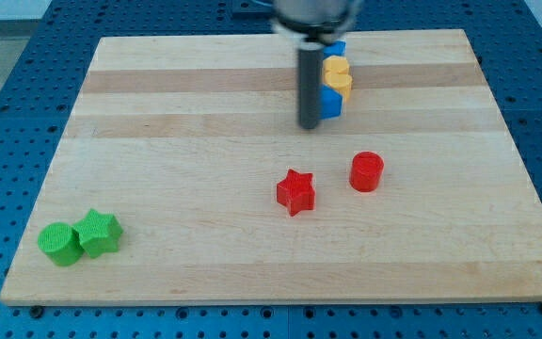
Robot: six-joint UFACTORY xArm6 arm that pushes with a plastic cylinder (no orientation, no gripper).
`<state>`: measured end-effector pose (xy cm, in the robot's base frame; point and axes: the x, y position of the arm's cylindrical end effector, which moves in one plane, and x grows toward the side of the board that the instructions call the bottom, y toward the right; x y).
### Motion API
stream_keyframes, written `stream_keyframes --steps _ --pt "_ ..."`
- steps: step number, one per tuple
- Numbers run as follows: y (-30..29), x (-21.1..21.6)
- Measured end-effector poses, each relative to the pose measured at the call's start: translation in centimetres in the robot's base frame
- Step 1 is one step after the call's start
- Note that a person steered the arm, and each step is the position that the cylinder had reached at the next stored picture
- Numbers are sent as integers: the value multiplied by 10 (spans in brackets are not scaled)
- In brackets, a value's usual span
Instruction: Push the triangle above the green star
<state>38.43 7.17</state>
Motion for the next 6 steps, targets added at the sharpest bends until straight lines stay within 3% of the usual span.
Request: stream_keyframes --steps 1,2,3,5,6 --pt "76 -3" --pt "106 -36" --pt "64 -60" --pt "-77 -17" --pt "-80 -17"
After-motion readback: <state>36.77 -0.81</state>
